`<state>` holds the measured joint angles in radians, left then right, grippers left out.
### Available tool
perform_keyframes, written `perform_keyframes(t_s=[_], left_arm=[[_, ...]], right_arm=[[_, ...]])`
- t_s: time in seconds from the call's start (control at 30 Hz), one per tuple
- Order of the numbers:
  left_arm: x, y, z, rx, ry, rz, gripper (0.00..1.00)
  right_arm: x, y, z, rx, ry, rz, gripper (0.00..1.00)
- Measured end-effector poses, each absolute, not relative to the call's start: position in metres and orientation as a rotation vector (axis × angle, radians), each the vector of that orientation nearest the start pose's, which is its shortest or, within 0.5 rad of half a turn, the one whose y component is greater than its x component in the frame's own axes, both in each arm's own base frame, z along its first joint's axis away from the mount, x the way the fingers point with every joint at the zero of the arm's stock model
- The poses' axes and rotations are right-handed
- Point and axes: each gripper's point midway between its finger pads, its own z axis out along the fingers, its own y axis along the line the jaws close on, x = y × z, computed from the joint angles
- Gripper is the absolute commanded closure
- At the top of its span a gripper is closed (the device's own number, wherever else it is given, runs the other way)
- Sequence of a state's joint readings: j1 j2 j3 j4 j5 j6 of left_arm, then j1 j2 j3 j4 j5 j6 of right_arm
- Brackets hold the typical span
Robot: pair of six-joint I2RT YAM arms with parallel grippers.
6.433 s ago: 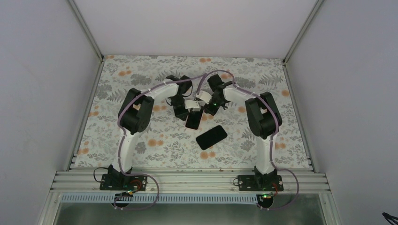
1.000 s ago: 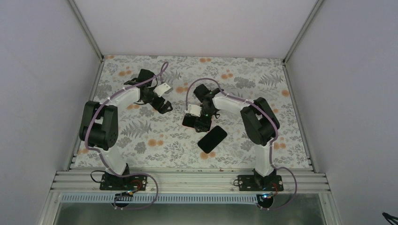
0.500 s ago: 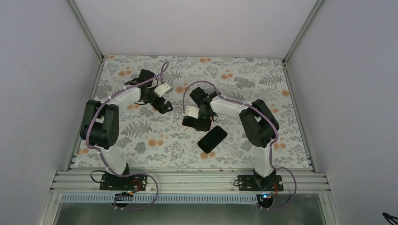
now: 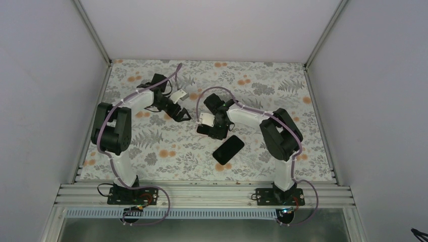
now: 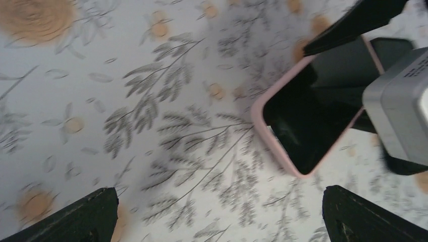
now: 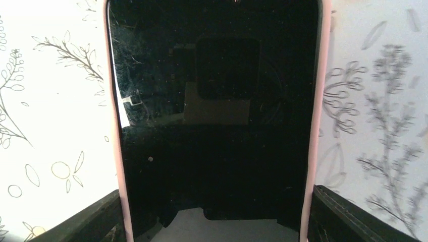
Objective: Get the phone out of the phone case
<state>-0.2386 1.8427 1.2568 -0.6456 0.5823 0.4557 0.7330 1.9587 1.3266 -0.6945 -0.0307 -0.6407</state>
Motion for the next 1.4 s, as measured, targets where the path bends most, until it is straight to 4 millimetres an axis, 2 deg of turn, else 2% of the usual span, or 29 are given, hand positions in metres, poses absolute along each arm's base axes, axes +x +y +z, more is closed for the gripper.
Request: perform_keyframes(t_s=[0.2, 0.33, 0.57, 0.73, 0.77, 0.87, 0.9, 0.97, 1.03, 1.2, 1.27, 1.37, 1.4], left_arm=[[0.359, -0.216, 0.089, 1.036, 2.407, -1.081, 0.00], [0.359, -0.226, 0.093, 1.026, 2.383, -1.215, 0.00], [0.352, -0.237, 0.095, 1.013, 2.375, -1.354, 0.00], [0.350, -0.242, 0.104, 1.019, 2.354, -1.406, 0.08], [0.351, -0.242, 0.106, 1.022, 2.345, -1.412, 0.12], [0.348, -0.244, 0.111, 1.027, 2.326, -1.444, 0.37], [0.347, -0.244, 0.113, 1.032, 2.320, -1.452, 0.41], [0.346, -0.245, 0.116, 1.037, 2.307, -1.468, 0.42], [0.346, -0.246, 0.118, 1.037, 2.301, -1.478, 0.48], [0.345, -0.245, 0.121, 1.034, 2.290, -1.498, 0.68], [0.346, -0.246, 0.125, 1.035, 2.274, -1.513, 0.79], [0.344, -0.249, 0.138, 1.003, 2.259, -1.580, 0.97], [0.343, -0.249, 0.140, 1.003, 2.254, -1.589, 0.98]], right_arm=[[0.314, 0.285, 0.052, -1.773, 2.190, 0.039, 0.18], [0.328, 0.297, 0.076, -1.714, 2.137, 0.040, 0.18], [0.342, 0.308, 0.098, -1.656, 2.088, 0.027, 0.18], [0.344, 0.313, 0.103, -1.633, 2.078, 0.021, 0.18], [0.345, 0.314, 0.104, -1.629, 2.075, 0.018, 0.18], [0.347, 0.317, 0.108, -1.608, 2.072, 0.004, 0.18], [0.347, 0.318, 0.109, -1.607, 2.067, -0.002, 0.19], [0.346, 0.320, 0.110, -1.608, 2.064, 0.000, 0.19], [0.343, 0.324, 0.111, -1.617, 2.054, 0.000, 0.19], [0.336, 0.330, 0.119, -1.624, 2.024, 0.002, 0.19], [0.334, 0.331, 0.126, -1.617, 2.006, 0.003, 0.18], [0.336, 0.329, 0.131, -1.599, 1.988, -0.017, 0.12], [0.336, 0.329, 0.133, -1.593, 1.982, -0.021, 0.08]])
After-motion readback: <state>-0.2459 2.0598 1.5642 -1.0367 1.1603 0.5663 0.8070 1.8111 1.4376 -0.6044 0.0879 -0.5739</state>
